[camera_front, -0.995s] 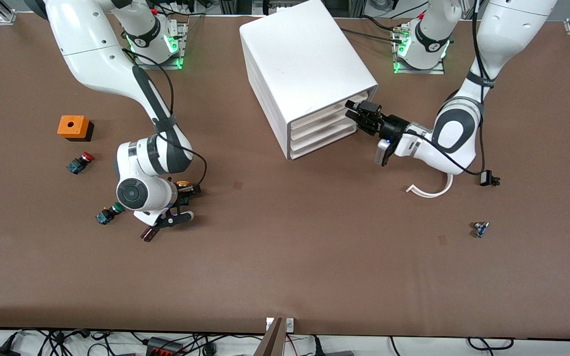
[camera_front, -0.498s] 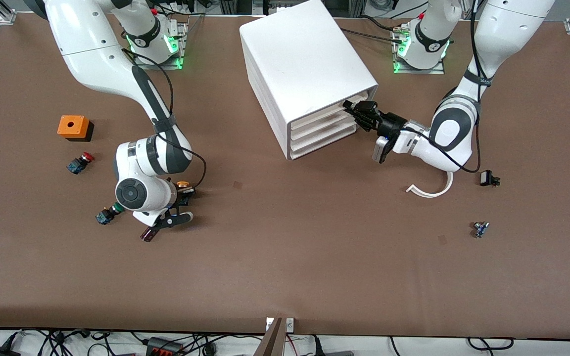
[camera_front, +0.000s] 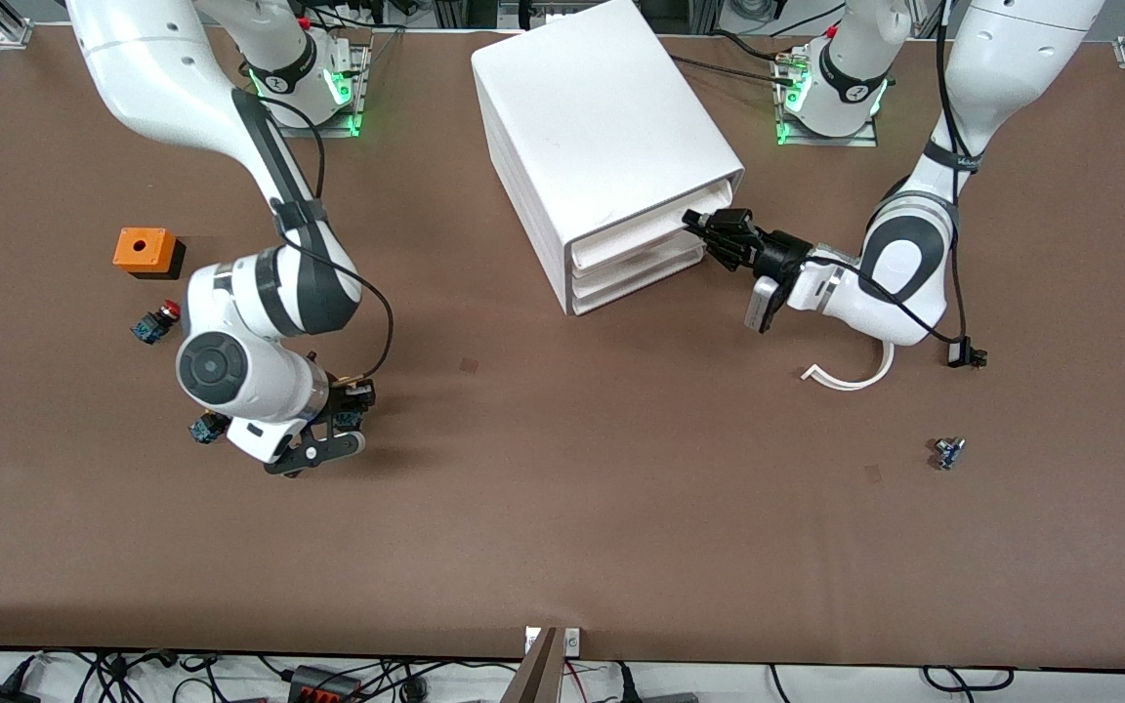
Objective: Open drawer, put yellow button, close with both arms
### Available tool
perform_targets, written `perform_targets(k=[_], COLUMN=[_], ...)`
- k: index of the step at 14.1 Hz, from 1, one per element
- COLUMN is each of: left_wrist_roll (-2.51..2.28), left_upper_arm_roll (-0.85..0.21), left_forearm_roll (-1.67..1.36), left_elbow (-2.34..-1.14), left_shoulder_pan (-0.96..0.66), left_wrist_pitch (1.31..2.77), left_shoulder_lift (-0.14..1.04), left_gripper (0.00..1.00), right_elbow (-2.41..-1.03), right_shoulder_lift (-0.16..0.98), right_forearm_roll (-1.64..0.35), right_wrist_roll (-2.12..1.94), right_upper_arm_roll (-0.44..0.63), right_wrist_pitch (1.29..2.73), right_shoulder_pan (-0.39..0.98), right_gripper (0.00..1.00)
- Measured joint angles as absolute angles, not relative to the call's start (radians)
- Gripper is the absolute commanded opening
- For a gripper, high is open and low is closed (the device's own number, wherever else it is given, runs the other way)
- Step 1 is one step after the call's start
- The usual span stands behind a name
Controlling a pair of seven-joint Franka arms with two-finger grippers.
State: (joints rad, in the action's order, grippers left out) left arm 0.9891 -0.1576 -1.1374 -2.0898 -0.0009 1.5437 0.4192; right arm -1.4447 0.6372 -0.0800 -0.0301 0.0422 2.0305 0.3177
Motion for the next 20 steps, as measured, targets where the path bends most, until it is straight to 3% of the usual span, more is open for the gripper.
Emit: perform_targets(k=[6, 7, 8, 9, 14, 20], left_wrist_roll=[0.928, 0.926, 0.926, 0.913, 0.738, 0.368], left_upper_arm_roll=[-0.117, -0.115, -0.115, -0.114, -0.103, -0.103], left_forearm_roll=[-1.023, -1.021, -1.014, -0.988, -0.873, -0.517], left_elbow=[-1.863, -1.844, -1.831, -1.819, -1.722, -1.475], left_shoulder_pan=[0.021, 0.022, 0.022, 0.021, 0.042, 0.066], left_wrist_pitch=[1.548, 1.547, 1.547, 1.549, 1.503, 1.317], left_shoulder_lift=[0.504, 0.517, 0.527, 0.533, 0.530, 0.482], left_gripper=[0.03, 0.21, 0.68, 1.00, 1.00, 1.00], right_elbow=[-1.350, -1.330, -1.309, -1.283, -1.146, -1.120], right_shoulder_lift=[0.541, 0.536, 0.532, 0.530, 0.527, 0.537], right_forearm_roll=[-0.081, -0.081, -0.081, -0.081, -0.081, -0.081], right_wrist_roll=[-0.030, -0.030, -0.030, -0.030, -0.030, 0.113], right_upper_arm_roll=[0.028, 0.020, 0.016, 0.014, 0.012, 0.010], right_wrist_pitch=[2.015, 2.015, 2.015, 2.014, 1.977, 1.988], right_shoulder_pan=[0.359, 0.374, 0.393, 0.413, 0.512, 0.673], right_gripper=[0.00, 0.00, 0.00, 0.00, 0.00, 0.00])
